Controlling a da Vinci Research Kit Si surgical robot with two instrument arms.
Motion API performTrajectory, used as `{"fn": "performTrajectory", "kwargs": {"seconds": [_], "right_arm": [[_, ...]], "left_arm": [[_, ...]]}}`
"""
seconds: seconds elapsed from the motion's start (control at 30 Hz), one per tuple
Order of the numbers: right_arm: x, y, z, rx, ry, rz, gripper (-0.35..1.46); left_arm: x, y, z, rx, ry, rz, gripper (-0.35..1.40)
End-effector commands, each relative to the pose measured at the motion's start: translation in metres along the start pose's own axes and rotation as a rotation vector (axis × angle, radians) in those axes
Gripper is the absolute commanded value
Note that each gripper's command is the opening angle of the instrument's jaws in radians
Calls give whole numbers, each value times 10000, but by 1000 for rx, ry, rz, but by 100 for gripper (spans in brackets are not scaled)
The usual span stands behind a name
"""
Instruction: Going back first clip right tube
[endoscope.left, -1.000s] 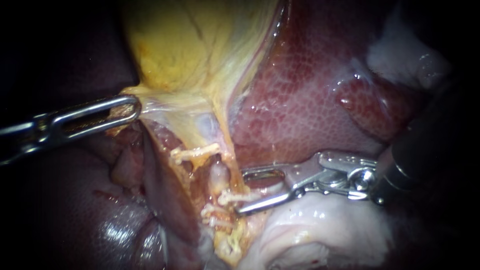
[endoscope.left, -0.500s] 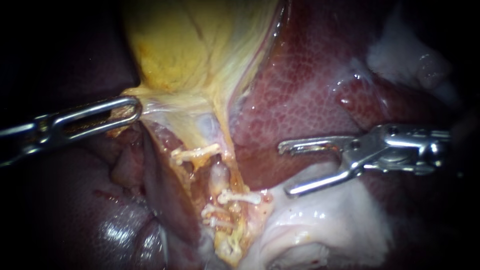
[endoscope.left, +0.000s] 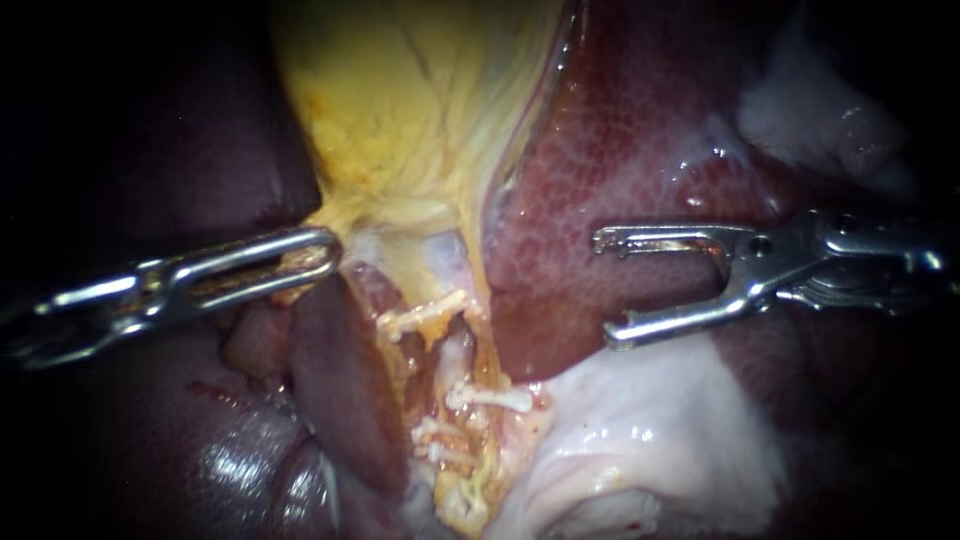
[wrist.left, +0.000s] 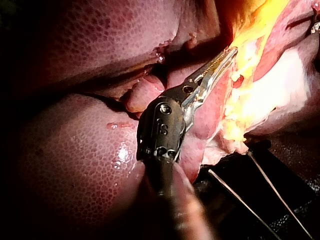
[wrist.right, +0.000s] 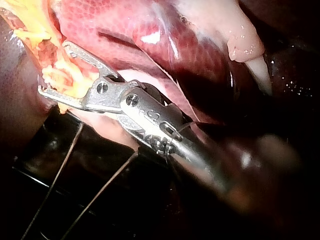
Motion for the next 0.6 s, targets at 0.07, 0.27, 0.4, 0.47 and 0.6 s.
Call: {"fn": "performTrajectory", "kwargs": {"seconds": [0.07,0.27,0.4,0.47,0.6], "right_arm": [[-3,-1,1,6,-1,-1,60],[-7,-3,3,12,-1,-4,59],[-7,-3,3,12,-1,-4,59],[-7,-3,3,11,-1,-4,59],[-7,-2,4,11,-1,-10,59]], "left_arm": [[2,-2,9,-1,7,0,-35],[5,-8,27,8,16,3,-35],[5,-8,27,7,19,3,-35],[5,-8,27,8,19,3,-35],[4,-7,26,8,19,3,-35]]}}
